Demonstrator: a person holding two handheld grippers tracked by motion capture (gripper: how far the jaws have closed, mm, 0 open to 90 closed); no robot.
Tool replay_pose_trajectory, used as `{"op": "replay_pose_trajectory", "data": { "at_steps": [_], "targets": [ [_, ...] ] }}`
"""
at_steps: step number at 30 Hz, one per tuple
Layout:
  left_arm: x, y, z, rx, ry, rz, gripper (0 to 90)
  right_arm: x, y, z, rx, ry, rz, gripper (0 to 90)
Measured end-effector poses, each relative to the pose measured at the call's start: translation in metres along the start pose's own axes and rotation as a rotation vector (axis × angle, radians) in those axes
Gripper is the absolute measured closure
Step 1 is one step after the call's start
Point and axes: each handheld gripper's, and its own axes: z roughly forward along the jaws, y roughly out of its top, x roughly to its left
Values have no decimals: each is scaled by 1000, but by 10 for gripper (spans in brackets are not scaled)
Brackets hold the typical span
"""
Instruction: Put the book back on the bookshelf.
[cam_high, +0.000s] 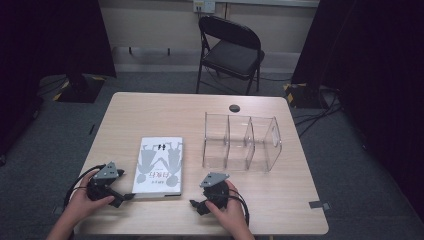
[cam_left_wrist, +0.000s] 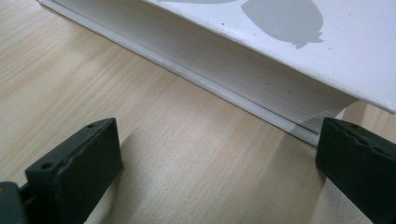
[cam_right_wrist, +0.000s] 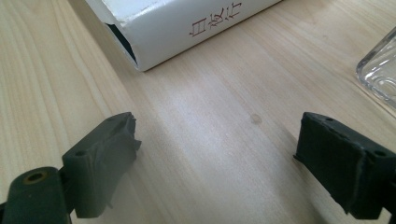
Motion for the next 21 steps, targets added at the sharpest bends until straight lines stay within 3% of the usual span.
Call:
{"op": "replay_pose_trajectory", "data": {
  "at_steps": [5,9,11,12,14,17,21],
  "targets": [
    [-3,1,-3,36,-2,4,0,0,0,0,2,0,4,108],
    [-10,2,-4,41,-39,28,8,1,0,0,3,-4,7,109],
    [-11,2,-5,41,-40,39,39,1,0,-1,5,-8,11,109],
    [-14,4,-8,60,-70,59,103,1,0,-1,5,-11,13,108],
    [-16,4,-9,51,-74,68,173,2,0,0,5,-14,17,107],
    [-21,5,-10,69,-94,83,160,3,1,1,5,-19,21,104],
    [-28,9,-6,71,-87,82,164,7,4,4,2,-2,3,107]
  ]
}}
